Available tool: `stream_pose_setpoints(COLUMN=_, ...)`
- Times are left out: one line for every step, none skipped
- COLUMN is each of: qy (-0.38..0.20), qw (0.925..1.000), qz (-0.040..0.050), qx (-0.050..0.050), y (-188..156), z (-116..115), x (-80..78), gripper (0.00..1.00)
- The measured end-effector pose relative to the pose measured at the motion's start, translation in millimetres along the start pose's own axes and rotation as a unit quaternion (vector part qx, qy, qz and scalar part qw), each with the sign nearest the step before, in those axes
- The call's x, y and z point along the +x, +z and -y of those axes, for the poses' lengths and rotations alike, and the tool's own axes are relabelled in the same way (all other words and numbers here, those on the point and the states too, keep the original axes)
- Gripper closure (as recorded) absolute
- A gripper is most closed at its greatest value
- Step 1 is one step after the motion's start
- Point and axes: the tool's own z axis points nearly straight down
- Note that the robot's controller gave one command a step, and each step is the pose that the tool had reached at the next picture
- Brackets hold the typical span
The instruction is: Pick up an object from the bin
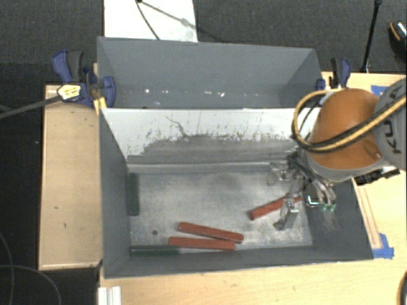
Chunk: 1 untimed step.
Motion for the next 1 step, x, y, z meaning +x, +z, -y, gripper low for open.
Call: stream_pose_setpoints(qy=-0.195, qw=0.9808, qz=0.0046, qx=0.001, y=48.3, z=17.8, x=-45.0, gripper=0.00)
